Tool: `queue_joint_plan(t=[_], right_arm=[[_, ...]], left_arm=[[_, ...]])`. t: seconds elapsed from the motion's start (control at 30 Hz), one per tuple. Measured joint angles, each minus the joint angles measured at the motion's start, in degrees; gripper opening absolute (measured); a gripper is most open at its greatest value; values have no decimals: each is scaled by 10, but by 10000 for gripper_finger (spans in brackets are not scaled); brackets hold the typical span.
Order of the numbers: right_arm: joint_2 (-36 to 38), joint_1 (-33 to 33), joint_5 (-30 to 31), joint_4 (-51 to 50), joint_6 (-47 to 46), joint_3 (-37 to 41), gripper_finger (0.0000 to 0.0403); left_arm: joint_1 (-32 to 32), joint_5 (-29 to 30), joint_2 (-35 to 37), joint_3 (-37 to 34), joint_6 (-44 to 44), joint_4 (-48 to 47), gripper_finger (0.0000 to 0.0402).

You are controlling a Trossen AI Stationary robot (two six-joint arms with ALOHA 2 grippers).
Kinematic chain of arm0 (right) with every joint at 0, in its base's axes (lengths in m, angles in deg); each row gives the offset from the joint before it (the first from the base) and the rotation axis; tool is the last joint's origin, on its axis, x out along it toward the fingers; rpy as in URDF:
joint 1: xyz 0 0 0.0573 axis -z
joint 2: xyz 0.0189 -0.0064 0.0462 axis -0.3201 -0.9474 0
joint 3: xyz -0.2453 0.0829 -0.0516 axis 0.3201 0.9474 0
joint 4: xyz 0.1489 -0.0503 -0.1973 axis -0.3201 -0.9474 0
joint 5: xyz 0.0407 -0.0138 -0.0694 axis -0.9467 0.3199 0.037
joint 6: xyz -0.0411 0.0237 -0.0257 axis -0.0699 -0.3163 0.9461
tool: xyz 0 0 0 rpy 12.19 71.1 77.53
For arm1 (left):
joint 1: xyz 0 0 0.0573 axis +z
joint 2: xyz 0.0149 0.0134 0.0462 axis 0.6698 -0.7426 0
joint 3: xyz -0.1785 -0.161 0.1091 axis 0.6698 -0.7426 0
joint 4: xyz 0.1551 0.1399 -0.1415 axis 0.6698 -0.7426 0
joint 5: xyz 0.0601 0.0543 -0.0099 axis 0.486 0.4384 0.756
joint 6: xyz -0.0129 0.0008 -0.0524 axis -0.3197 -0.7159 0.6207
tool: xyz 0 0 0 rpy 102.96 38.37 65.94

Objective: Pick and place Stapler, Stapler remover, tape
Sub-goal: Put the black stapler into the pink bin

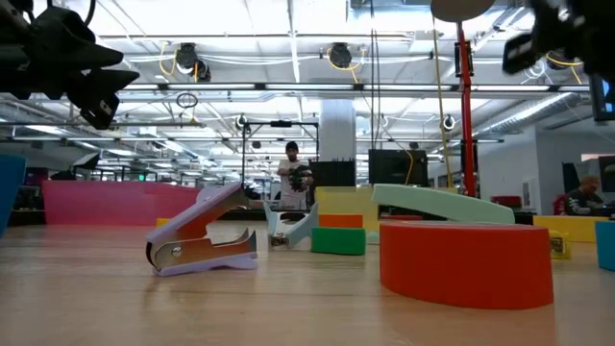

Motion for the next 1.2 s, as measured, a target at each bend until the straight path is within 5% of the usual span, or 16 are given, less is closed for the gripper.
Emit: queue_joint_plan(t=[0.23,0.53,0.7,0.97,1.2], right_arm=[[-64,-60,14,64,11,0,84],[-261,-165,17,44,62,-78,84],[-381,-253,45,-97,134,-181,84],[-555,-432,183,-363,250,-346,84],[-623,-571,298,-437,216,-384,84]], left_arm=[[0,7,0,0,1,0,129],[0,7,0,0,1,1,129],[0,7,0,0,2,1,129],[0,6,0,0,28,1,129],[0,6,0,0,36,2,129]])
